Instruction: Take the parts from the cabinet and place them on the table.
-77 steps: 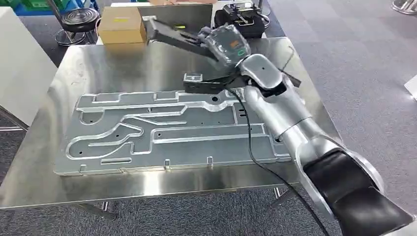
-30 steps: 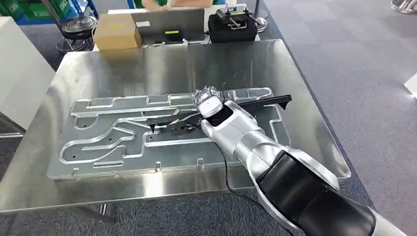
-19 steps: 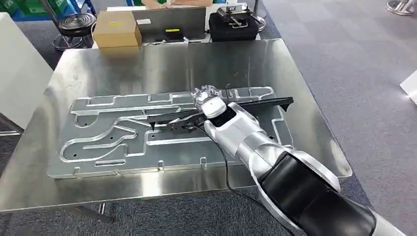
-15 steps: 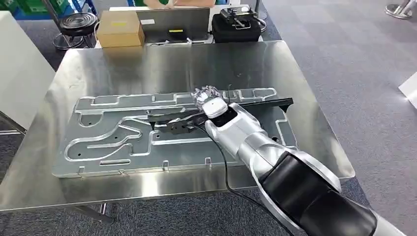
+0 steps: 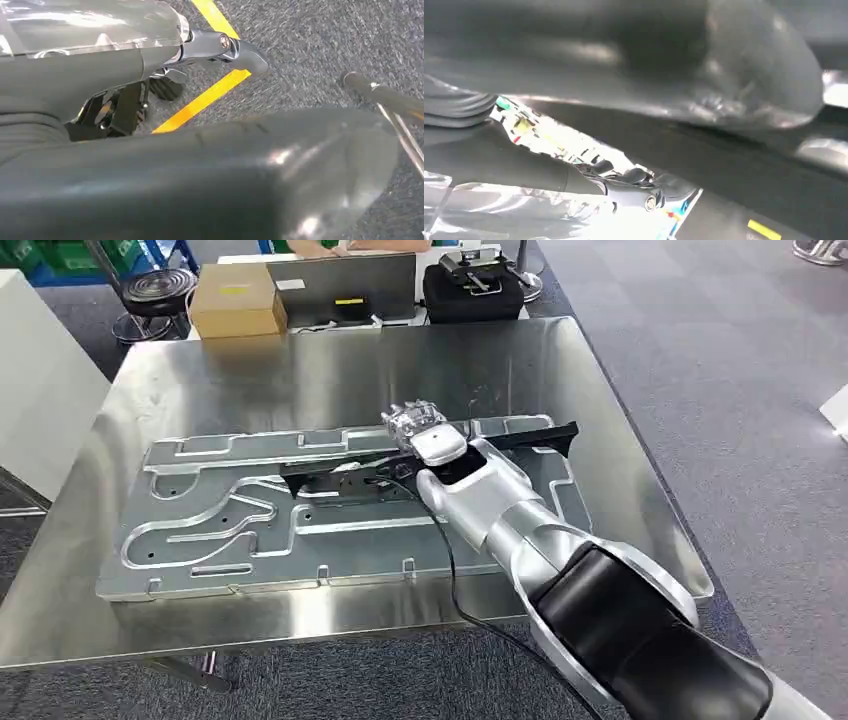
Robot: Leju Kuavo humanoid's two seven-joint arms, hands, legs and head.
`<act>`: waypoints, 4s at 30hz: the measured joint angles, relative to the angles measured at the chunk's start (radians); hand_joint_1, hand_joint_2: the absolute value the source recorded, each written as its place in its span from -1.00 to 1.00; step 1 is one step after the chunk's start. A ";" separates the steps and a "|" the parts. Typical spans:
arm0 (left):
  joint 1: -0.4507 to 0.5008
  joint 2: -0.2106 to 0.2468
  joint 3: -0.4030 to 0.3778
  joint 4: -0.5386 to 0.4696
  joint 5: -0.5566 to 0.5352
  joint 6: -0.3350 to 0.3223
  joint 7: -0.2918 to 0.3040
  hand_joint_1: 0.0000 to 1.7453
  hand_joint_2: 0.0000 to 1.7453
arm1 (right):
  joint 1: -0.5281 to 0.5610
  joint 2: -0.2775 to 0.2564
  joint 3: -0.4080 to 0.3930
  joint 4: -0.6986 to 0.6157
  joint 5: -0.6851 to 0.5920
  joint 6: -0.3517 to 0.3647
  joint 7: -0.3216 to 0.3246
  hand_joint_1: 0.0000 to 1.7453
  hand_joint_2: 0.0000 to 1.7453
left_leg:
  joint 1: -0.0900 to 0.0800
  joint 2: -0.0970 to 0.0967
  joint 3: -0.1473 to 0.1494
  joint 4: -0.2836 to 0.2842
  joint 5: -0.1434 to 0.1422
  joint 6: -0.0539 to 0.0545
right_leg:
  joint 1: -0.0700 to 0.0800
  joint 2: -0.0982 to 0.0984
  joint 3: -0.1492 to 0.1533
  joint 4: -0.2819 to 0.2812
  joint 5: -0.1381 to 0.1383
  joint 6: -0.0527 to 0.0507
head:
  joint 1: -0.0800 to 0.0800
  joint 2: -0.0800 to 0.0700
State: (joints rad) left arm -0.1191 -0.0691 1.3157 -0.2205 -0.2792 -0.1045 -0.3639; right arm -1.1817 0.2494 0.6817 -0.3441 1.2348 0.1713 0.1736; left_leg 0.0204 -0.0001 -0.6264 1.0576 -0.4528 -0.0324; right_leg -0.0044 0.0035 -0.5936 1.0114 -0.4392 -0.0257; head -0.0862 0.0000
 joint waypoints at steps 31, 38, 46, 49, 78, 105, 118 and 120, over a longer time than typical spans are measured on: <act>0.002 0.000 0.010 0.000 0.000 0.007 -0.013 -1.00 -1.00 | -0.089 0.035 -0.048 -0.048 -0.020 -0.035 -0.048 -1.00 -1.00 | 0.000 -0.003 -0.006 0.021 -0.019 -0.003 | -0.001 0.001 -0.007 -0.002 0.007 -0.002 | 0.000 0.000; 0.007 0.000 0.021 0.000 0.000 0.003 -0.013 -1.00 -1.00 | -0.025 0.000 -0.149 -0.135 -0.181 -0.293 -0.178 -1.00 -1.00 | 0.002 -0.003 -0.040 0.087 0.010 -0.006 | 0.003 0.004 -0.005 0.010 -0.002 -0.002 | 0.000 0.000; 0.027 -0.001 0.041 0.000 0.002 -0.022 -0.040 -1.00 -1.00 | 0.430 -0.216 -0.505 -0.949 -0.402 -0.565 -0.495 -1.00 -1.00 | 0.002 -0.017 0.023 -0.035 0.024 0.043 | 0.007 -0.007 -0.016 0.060 -0.056 0.044 | 0.000 0.000; 0.028 0.003 0.044 0.000 0.001 -0.030 -0.050 -1.00 -1.00 | 0.657 -0.290 -0.623 -1.258 -0.558 -0.650 -0.637 -1.00 -1.00 | 0.001 -0.020 0.024 -0.035 0.018 0.055 | 0.000 -0.004 -0.126 0.288 -0.161 0.056 | 0.000 0.000; 0.038 0.015 0.079 -0.001 0.000 -0.015 -0.045 -1.00 -1.00 | 1.459 -0.175 -1.112 -1.656 -0.814 -0.471 -0.835 -1.00 -1.00 | -0.013 0.007 0.122 -0.074 -0.032 0.065 | -0.010 -0.001 -0.113 0.147 -0.089 0.062 | 0.000 0.000; 0.047 0.018 0.076 -0.001 -0.003 -0.039 -0.051 -1.00 -1.00 | 1.178 -0.217 -1.761 -0.088 -0.335 -0.603 -0.689 -1.00 -1.00 | -0.024 0.008 0.199 -0.091 -0.081 0.050 | 0.005 -0.010 -0.034 -0.010 0.071 0.040 | 0.000 0.000; 0.036 0.007 0.085 0.000 0.000 -0.017 -0.034 -1.00 -1.00 | 1.129 -0.227 -1.678 0.083 -0.127 -0.433 -0.438 -1.00 -1.00 | -0.017 0.016 0.012 -0.047 0.058 0.034 | -0.011 0.000 0.168 -0.047 -0.118 0.054 | 0.000 0.000; 0.033 0.006 0.087 0.000 0.000 -0.012 -0.033 -1.00 -1.00 | 1.125 -0.227 -1.667 0.090 -0.121 -0.412 -0.432 -1.00 -1.00 | -0.015 0.016 0.006 -0.053 0.079 0.021 | -0.007 -0.001 0.154 -0.038 -0.106 0.037 | 0.000 0.000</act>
State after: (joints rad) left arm -0.0863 -0.0629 1.4027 -0.2205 -0.2792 -0.1167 -0.3967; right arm -0.0571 0.0225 -0.9857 -0.2537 1.1139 -0.2411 -0.2582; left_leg 0.0051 0.0161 -0.6200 1.0050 -0.3739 -0.0117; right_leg -0.0112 0.0027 -0.4398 0.9731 -0.5447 0.0116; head -0.0858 0.0000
